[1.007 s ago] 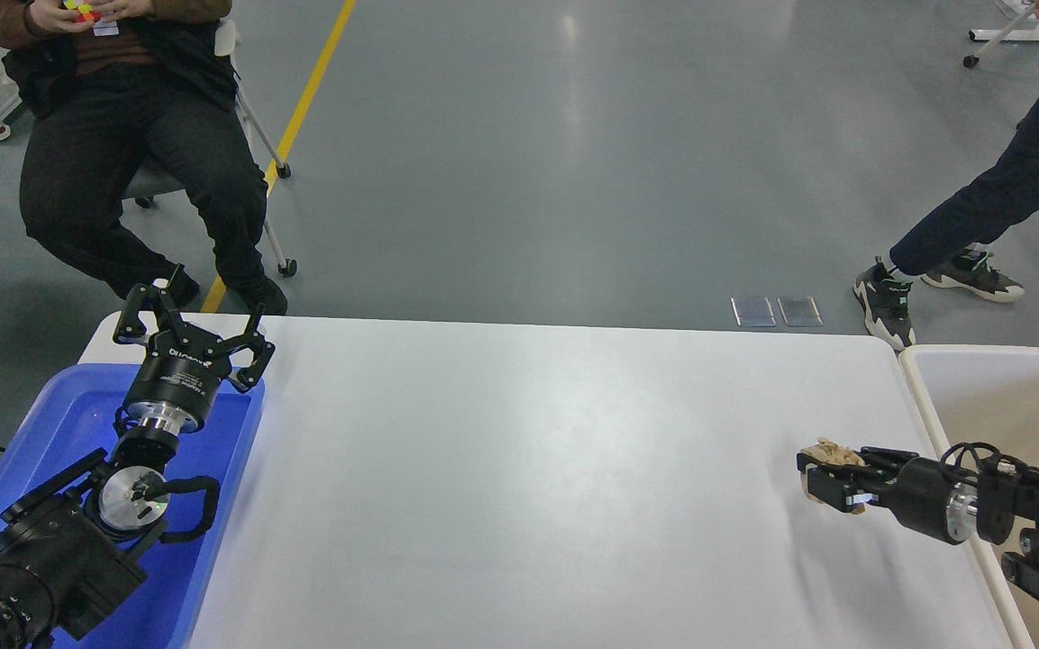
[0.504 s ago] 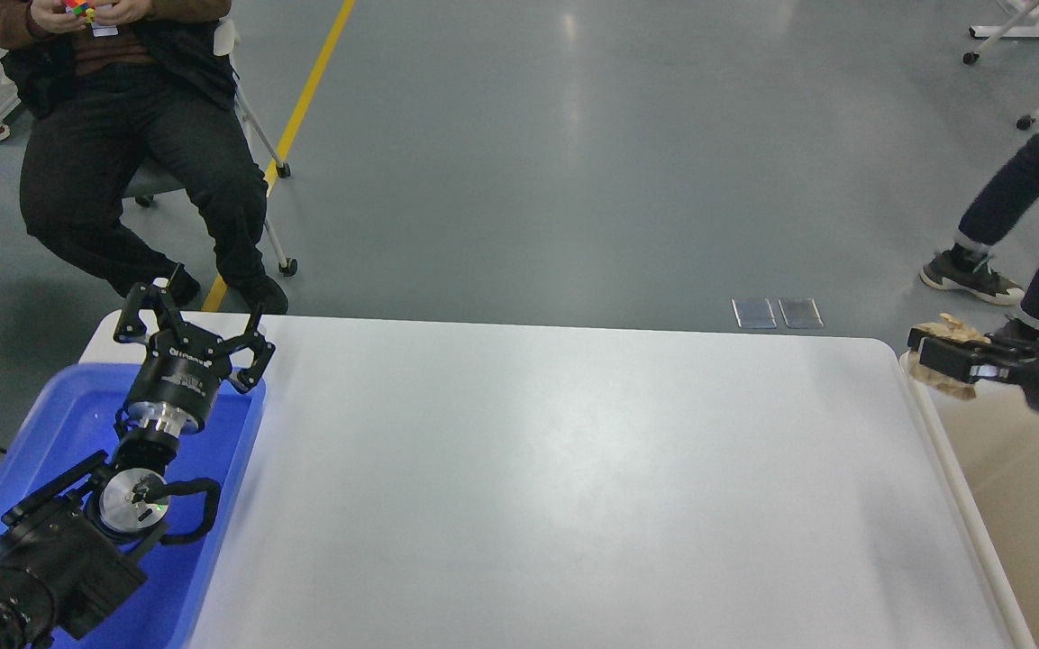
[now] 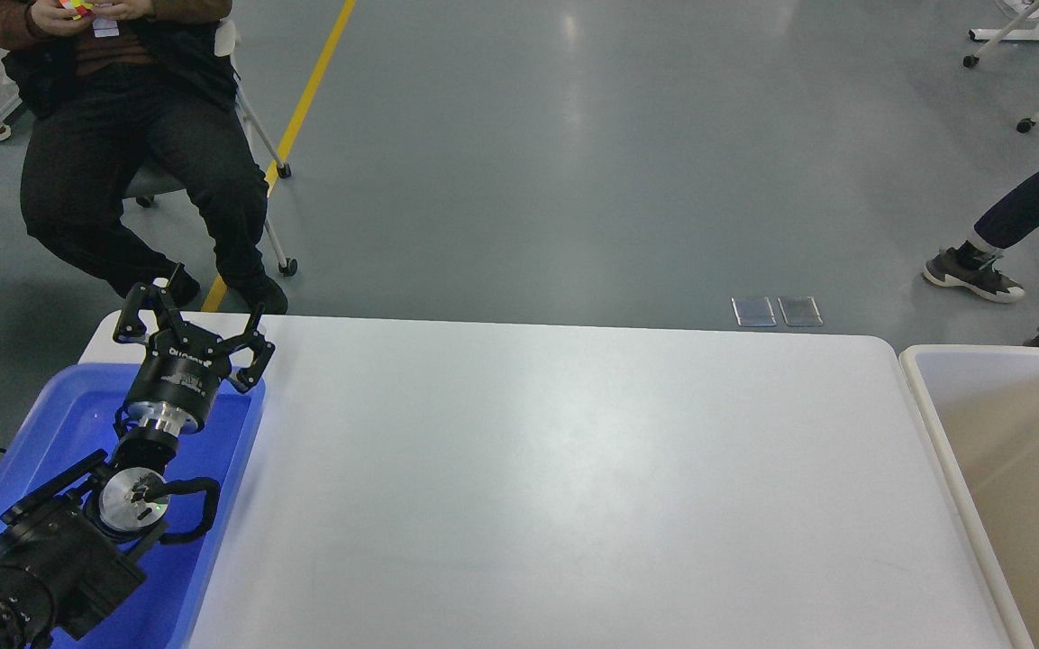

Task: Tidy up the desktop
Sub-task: 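Lower the right gripper into the white bin and release the wrapper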

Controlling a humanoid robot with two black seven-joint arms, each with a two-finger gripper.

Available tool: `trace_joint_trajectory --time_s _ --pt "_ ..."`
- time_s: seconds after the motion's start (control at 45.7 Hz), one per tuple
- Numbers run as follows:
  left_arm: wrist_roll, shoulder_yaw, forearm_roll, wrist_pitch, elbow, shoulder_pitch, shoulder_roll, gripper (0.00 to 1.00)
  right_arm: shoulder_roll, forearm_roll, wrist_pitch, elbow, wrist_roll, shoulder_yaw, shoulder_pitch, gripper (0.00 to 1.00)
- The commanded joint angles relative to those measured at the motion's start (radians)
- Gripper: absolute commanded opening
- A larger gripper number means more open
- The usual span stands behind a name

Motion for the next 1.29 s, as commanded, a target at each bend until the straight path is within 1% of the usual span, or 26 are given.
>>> trace_joint_trajectory --time_s 0.0,0.066,0.109,0.241,0.263,0.285,0.438,0.46,0.569,0.657,0.723,0.766,0.92,0.985,1.139,1.27 --pt "0.000 0.000 0.000 0.000 0.000 0.000 0.000 1.00 0.195 0.089 0.034 -0.433 0.000 -0.007 -0.149 0.00" --pt "0.000 0.000 0.000 0.000 0.000 0.000 0.000 1.00 0.283 0.179 0.038 -0.568 0.000 -0.017 -0.233 0.00" --pt "0.000 0.000 0.000 0.000 0.000 0.000 0.000 1.00 0.329 0.230 0.038 -0.616 0.000 -0.018 -0.286 0.00" --pt "0.000 0.000 0.000 0.000 0.000 0.000 0.000 1.00 0.380 0.354 0.040 -0.622 0.000 0.003 -0.370 0.00" --pt "0.000 0.000 0.000 0.000 0.000 0.000 0.000 1.00 0.389 0.385 0.043 -0.621 -0.007 0.003 -0.379 0.00" --pt "0.000 0.000 0.000 0.000 0.000 0.000 0.000 1.00 0.409 0.467 0.052 -0.616 -0.056 0.003 -0.407 0.00" --pt "0.000 0.000 0.000 0.000 0.000 0.000 0.000 1.00 0.466 0.773 0.054 -0.615 -0.277 0.003 -0.482 0.00" --pt "0.000 0.000 0.000 0.000 0.000 0.000 0.000 1.00 0.484 0.837 0.054 -0.615 -0.329 0.005 -0.494 0.00" --pt "0.000 0.000 0.000 0.000 0.000 0.000 0.000 1.00 0.522 1.024 0.054 -0.612 -0.504 0.017 -0.518 0.00" --pt "0.000 0.000 0.000 0.000 0.000 0.000 0.000 1.00 0.545 1.140 0.049 -0.602 -0.622 0.058 -0.530 0.00" --pt "0.000 0.000 -0.002 0.000 0.000 0.000 0.000 1.00 0.559 1.192 0.044 -0.602 -0.702 0.114 -0.531 0.00" --pt "0.000 0.000 -0.002 0.000 0.000 0.000 0.000 1.00 0.565 1.204 0.040 -0.602 -0.744 0.161 -0.531 0.00" --pt "0.000 0.000 -0.002 0.000 0.000 0.000 0.000 1.00 0.578 1.206 0.034 -0.602 -0.859 0.354 -0.536 0.00" --pt "0.000 0.000 0.000 0.000 0.000 0.000 0.000 1.00 0.579 1.206 0.026 -0.602 -0.892 0.417 -0.538 0.00" --pt "0.000 0.000 -0.002 0.002 0.000 0.000 0.000 1.00 0.588 1.207 -0.020 -0.599 -0.925 0.483 -0.538 0.00" --pt "-0.002 0.000 -0.002 0.002 0.000 0.000 0.000 1.00 0.607 1.207 -0.042 -0.601 -0.936 0.502 -0.536 0.00"
